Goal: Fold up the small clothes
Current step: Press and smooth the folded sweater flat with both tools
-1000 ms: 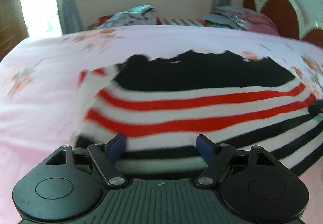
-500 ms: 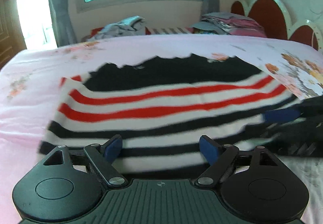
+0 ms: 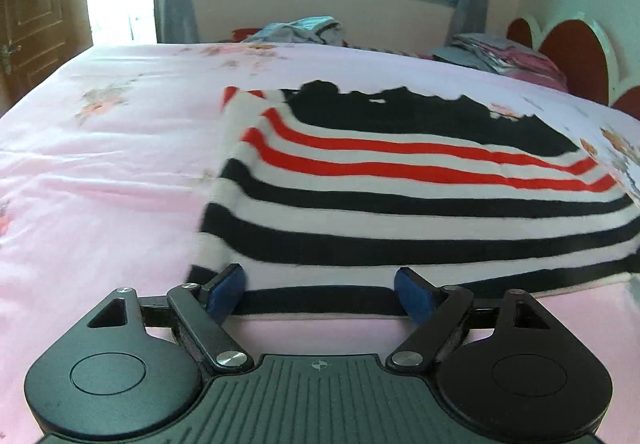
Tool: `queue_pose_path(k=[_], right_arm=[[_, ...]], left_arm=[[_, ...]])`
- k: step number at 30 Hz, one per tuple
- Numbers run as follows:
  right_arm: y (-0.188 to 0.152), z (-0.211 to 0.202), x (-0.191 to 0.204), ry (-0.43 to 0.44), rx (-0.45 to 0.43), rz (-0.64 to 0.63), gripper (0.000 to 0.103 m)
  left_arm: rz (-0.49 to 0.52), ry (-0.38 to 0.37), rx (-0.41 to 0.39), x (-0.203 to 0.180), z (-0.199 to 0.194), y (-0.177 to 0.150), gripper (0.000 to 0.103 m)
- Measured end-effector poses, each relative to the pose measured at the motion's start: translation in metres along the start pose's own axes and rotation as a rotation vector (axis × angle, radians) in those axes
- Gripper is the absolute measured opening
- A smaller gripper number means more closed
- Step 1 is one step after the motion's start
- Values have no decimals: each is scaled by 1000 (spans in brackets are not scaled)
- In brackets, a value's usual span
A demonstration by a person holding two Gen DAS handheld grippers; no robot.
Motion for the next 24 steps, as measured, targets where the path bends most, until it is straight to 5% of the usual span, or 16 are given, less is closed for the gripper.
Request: queue_pose_path(k=[13,16,24], right_arm=[[0,-1,2,-29,30,-32,44],[6,-11,6,-79,-40,-44,44],[0,2,-7,-67,22,-39,44]], left_arm=[[2,16,14,-3,2,1,82],[-6,9,16,-2,1,1,82],[-12,1,1,-1,2,-3,82]])
Point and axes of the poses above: each gripper's, at about its wrist camera, not at the fingertips, and z roughly the way its jaws point, x to its left, y to its top, the point moved 3 cm from there along z, roughly the way its jaws point, and after that the axes turned 12 degrees about z, right-handed, at the moved point
